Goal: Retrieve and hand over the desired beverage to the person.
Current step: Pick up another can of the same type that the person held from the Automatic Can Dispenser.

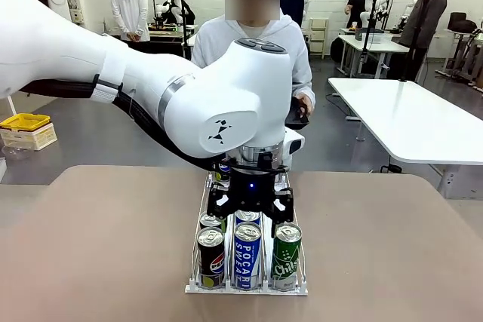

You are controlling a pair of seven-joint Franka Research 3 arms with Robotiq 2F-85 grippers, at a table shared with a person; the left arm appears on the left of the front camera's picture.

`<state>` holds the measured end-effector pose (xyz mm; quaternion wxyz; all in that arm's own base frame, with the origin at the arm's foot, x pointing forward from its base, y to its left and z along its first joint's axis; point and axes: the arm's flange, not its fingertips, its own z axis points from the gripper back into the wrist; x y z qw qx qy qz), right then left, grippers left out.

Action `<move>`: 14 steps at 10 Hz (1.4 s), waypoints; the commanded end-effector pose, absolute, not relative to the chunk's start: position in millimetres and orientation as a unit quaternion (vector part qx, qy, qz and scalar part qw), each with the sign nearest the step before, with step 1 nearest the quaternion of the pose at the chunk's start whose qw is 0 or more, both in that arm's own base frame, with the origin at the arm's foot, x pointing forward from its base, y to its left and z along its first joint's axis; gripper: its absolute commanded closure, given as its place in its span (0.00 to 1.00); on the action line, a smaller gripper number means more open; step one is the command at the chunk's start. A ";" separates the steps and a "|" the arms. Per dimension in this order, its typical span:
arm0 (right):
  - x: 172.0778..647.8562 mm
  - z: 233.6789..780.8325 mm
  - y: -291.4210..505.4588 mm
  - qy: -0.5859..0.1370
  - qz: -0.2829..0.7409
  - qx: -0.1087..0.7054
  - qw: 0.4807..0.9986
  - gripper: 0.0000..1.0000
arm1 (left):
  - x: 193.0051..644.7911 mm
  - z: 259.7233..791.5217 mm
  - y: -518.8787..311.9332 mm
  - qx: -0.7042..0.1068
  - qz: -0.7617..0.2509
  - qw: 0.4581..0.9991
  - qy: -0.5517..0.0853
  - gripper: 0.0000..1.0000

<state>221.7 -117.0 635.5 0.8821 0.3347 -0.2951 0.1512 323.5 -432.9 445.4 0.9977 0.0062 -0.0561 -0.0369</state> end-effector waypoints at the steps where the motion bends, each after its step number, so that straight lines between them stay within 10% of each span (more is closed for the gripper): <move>1: 223.3 635.1 -118.0 -0.298 0.160 0.343 0.877 0.00 | 321.7 446.3 -418.2 -0.002 -0.038 0.997 -0.071 0.00; 14: 223.3 635.1 -118.0 -0.298 0.160 0.343 0.877 0.00 | 330.9 433.2 -417.7 -0.022 -0.054 0.997 -0.056 0.00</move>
